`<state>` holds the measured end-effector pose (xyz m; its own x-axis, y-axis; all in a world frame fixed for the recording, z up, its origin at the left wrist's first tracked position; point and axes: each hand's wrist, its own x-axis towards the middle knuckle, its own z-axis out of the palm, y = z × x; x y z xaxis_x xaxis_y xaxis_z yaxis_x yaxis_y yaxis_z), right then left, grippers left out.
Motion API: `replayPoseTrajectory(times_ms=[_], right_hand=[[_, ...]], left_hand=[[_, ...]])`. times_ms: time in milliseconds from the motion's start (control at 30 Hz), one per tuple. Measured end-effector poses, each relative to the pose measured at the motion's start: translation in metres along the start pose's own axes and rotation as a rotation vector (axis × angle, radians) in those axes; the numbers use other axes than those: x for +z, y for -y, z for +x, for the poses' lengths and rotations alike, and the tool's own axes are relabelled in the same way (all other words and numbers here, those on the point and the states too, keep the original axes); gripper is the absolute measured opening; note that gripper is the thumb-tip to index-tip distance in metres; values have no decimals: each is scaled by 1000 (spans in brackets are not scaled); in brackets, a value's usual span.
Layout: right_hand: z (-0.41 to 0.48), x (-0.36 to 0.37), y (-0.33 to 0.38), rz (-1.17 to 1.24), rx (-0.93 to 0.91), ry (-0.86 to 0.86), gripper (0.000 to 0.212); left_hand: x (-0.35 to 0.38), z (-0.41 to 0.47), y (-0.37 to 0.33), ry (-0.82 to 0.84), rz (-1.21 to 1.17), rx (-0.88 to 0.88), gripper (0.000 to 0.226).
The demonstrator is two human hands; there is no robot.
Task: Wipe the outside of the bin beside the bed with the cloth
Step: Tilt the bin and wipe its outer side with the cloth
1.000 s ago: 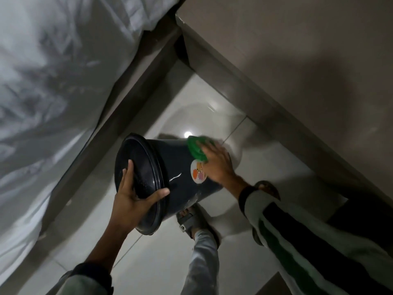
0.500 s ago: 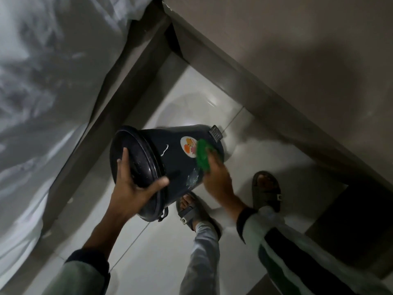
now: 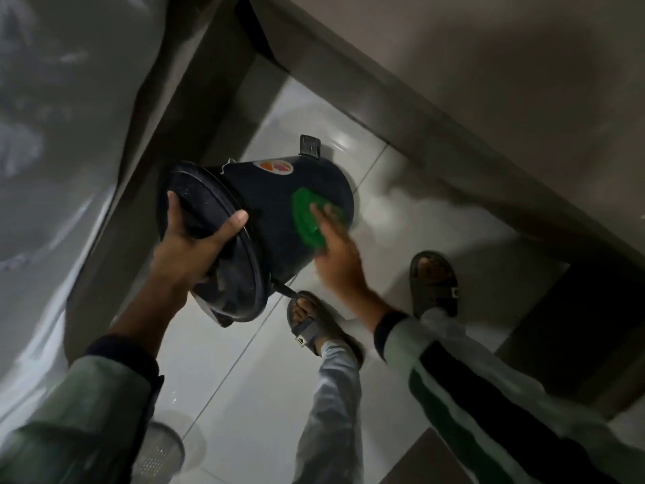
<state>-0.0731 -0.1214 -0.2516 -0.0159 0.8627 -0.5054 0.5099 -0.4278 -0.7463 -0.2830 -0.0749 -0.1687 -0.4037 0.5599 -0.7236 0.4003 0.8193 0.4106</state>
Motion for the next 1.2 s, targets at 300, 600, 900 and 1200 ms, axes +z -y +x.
replayPoseTrajectory(times_ms=[300,600,900,1200], right_hand=[[53,14,-26,365,865,72,49],[-18,0,65,122,16,51,69],[133,-19,-23,-49,369,13,58],[45,-33,-19,341,889,105,49]], left_hand=[[-6,5,-35,50,-126,-119,89],[-4,5,-48,63,-157,-169,85],[2,0,-21,101,-162,-56,99],[58,-42,-27,31,378,35,136]])
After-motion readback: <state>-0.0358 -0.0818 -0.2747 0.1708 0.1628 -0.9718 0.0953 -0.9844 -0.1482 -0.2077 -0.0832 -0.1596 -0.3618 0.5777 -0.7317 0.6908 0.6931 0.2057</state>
